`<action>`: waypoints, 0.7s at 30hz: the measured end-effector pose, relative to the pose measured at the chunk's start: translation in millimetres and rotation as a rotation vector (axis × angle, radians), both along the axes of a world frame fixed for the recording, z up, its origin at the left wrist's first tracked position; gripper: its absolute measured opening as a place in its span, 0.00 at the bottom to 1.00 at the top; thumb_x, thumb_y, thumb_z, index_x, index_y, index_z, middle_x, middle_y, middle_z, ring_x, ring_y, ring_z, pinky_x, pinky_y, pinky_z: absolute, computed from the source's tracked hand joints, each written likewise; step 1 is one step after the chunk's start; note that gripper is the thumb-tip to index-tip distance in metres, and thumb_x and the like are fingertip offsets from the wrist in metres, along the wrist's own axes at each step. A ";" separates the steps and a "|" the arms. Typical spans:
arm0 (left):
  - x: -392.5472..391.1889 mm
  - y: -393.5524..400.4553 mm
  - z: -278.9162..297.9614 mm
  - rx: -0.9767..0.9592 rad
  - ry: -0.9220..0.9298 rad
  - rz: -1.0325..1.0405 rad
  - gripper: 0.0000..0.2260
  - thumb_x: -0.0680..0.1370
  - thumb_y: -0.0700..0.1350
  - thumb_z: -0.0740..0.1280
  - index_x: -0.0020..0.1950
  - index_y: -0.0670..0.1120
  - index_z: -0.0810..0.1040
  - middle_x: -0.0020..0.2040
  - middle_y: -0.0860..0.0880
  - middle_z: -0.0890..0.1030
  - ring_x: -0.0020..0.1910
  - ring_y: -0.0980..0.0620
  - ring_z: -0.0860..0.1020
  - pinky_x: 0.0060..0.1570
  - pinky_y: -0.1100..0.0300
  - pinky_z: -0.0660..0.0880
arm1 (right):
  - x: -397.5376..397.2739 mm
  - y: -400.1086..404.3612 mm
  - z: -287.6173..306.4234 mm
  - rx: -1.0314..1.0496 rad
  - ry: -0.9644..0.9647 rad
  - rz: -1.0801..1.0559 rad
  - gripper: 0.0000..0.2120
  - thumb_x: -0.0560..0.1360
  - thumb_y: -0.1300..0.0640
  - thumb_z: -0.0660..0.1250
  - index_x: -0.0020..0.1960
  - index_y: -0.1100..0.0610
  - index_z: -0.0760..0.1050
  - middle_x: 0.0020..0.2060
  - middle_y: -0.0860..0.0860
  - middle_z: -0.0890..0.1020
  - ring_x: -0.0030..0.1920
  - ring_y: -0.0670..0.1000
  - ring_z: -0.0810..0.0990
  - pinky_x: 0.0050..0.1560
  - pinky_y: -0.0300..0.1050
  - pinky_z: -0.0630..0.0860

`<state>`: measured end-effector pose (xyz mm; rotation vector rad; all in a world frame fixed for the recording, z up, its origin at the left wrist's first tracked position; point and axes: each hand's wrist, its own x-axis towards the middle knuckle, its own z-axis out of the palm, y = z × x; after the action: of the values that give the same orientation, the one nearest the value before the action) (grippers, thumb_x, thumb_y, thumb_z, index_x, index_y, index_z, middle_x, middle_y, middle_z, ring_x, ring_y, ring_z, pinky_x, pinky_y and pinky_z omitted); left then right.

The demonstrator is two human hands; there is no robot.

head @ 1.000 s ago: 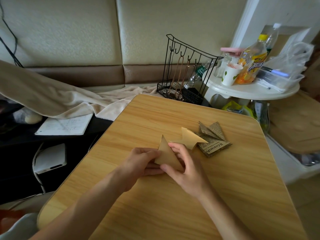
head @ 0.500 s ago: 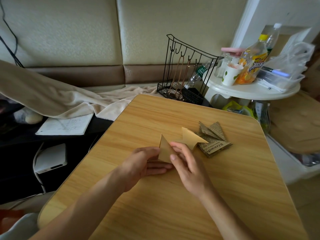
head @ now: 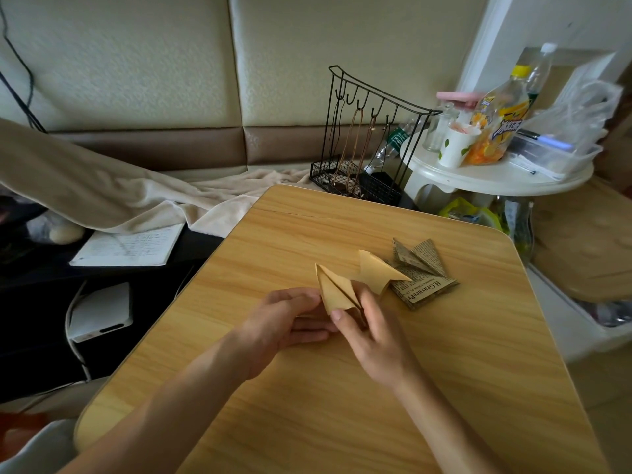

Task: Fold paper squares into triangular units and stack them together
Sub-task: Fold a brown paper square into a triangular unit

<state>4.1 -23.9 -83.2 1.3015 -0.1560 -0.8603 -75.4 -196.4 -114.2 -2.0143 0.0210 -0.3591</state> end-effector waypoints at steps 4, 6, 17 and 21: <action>-0.8 -1.6 1.3 0.034 -0.016 0.068 0.10 0.83 0.44 0.66 0.59 0.42 0.84 0.53 0.40 0.86 0.52 0.43 0.86 0.51 0.55 0.83 | 1.2 -1.3 -1.9 -0.027 -0.012 -0.002 0.19 0.79 0.51 0.68 0.68 0.48 0.73 0.56 0.42 0.83 0.57 0.46 0.82 0.54 0.47 0.79; -1.4 -1.5 1.8 0.044 -0.045 0.071 0.11 0.82 0.45 0.67 0.58 0.41 0.84 0.53 0.39 0.86 0.52 0.43 0.85 0.50 0.55 0.82 | 1.9 -1.5 -2.6 -0.029 -0.019 0.018 0.19 0.78 0.52 0.69 0.68 0.49 0.73 0.57 0.43 0.83 0.58 0.47 0.82 0.54 0.45 0.79; -4.5 1.2 2.1 0.359 -0.433 -0.012 0.04 0.80 0.42 0.68 0.49 0.43 0.83 0.37 0.46 0.82 0.33 0.51 0.82 0.36 0.58 0.80 | 3.4 -1.5 -4.3 0.005 -0.044 -0.139 0.12 0.80 0.55 0.72 0.63 0.50 0.78 0.50 0.38 0.84 0.53 0.39 0.82 0.51 0.31 0.73; -6.0 -2.0 4.4 0.294 -0.358 0.036 0.12 0.83 0.48 0.64 0.48 0.43 0.85 0.41 0.44 0.85 0.37 0.48 0.84 0.35 0.57 0.80 | 6.9 -3.8 -5.6 0.009 0.006 -0.145 0.06 0.81 0.59 0.70 0.57 0.53 0.82 0.47 0.44 0.87 0.49 0.43 0.84 0.50 0.38 0.76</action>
<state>-1.8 -25.9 -78.8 1.7249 -0.2949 -0.6278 -68.5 -200.1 -119.9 -2.0102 0.1730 -0.4444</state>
